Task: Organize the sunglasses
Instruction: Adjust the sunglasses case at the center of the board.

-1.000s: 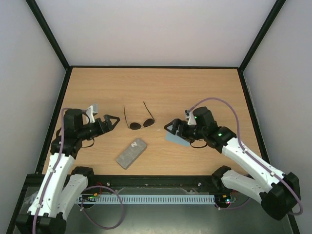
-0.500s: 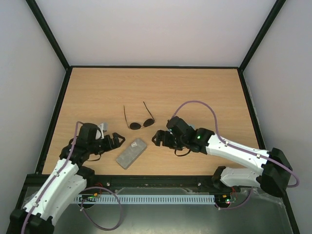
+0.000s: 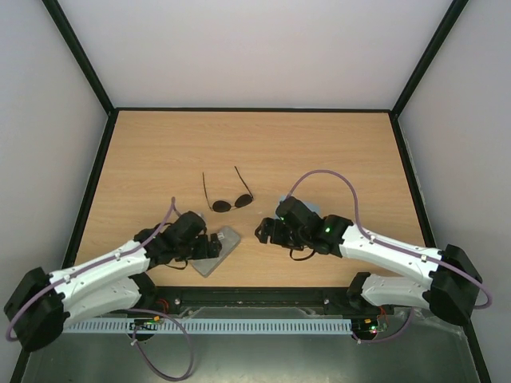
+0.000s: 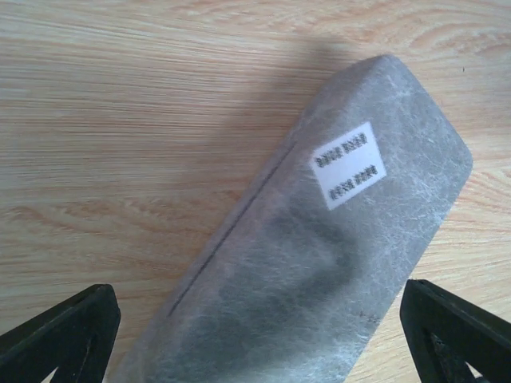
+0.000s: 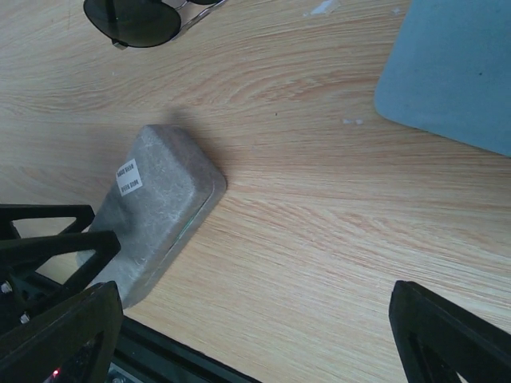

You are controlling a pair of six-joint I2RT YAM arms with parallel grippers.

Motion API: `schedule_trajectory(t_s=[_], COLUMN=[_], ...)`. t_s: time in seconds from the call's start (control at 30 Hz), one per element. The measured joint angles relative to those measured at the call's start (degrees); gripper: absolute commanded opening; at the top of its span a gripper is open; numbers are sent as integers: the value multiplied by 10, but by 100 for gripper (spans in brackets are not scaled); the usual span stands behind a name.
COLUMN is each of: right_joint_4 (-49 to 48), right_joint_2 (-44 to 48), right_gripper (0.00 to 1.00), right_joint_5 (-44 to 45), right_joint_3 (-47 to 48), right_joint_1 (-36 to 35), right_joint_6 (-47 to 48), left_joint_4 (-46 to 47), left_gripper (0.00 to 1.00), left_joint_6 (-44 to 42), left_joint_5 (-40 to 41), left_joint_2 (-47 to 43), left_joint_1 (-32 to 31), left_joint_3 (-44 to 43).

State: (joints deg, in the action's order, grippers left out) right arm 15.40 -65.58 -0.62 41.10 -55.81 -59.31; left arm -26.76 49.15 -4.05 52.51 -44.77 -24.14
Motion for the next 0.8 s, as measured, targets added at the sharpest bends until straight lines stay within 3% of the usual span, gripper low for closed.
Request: schedule_trajectory(t_s=[0.2, 0.5, 0.7, 0.8], right_joint_4=[-5, -6, -6, -5], right_joint_2=[16, 35, 41, 40], right_gripper=[93, 93, 92, 86], right_joint_5=[5, 14, 21, 23], right_joint_3=[-24, -38, -42, -43], right_joint_1=[0, 0, 0, 0], right_joint_6=[-2, -3, -3, 0], left_joint_4=[-1, 19, 51, 53], left_gripper=[99, 99, 99, 99], left_joint_6=[22, 87, 125, 134], left_joint_5=[70, 92, 91, 98], left_joint_2=[92, 157, 164, 165], left_joint_1=[-95, -204, -231, -231], left_joint_3=[-53, -79, -81, -92])
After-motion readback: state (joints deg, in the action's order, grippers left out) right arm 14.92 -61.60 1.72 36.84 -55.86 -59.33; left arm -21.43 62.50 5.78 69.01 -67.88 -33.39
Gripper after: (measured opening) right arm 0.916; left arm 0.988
